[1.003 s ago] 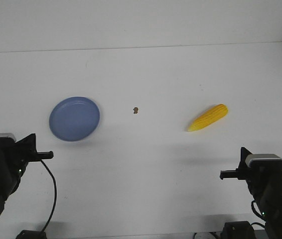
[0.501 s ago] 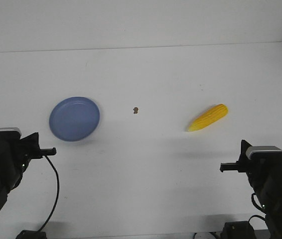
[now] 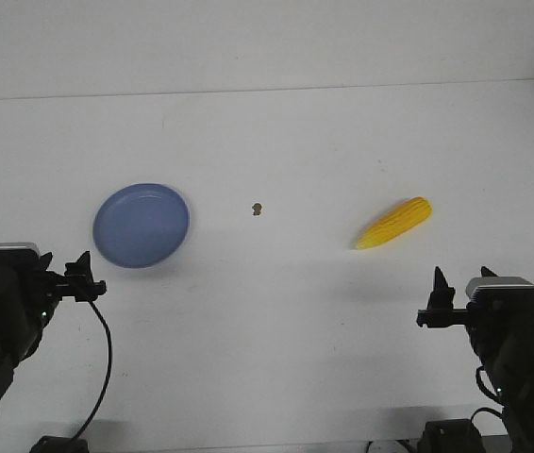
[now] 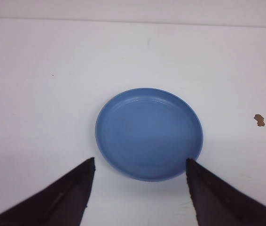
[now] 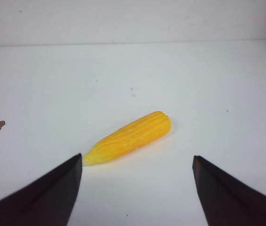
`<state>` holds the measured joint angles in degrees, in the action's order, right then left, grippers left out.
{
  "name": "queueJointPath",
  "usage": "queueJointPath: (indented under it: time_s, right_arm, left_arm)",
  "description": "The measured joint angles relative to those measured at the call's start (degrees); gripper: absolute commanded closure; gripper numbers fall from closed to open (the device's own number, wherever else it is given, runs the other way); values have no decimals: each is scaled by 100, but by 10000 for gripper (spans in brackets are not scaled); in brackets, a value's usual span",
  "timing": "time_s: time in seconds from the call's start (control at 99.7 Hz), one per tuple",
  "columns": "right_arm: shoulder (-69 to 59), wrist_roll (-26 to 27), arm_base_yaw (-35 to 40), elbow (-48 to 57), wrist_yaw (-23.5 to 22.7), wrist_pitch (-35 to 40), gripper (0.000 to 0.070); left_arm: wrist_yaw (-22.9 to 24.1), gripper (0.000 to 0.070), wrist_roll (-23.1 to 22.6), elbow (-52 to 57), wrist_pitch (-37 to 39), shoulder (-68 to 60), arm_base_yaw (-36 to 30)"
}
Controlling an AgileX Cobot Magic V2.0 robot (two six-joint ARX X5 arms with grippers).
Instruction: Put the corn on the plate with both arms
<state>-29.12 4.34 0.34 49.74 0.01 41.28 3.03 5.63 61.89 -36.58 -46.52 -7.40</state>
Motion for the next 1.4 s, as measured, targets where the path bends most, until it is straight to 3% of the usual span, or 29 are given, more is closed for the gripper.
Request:
queueJointPath:
  time_s: [0.231,0.501,0.983,1.404]
  right_arm:
    - [0,0,-2,0,0,0,198]
    - [0,0,0,0,2,0,198]
    - [0,0,0,0,-4,2,198]
    - [0,0,0,0,-7,2,198]
  left_arm:
    - [-7,276,278,68,284,-374,72]
    - [-26,276,601,621,280,-1980,612]
    - [-743,276,748,955,654,-4352,1410]
    - [-1237,276,872,955,1189,-5302,1484]
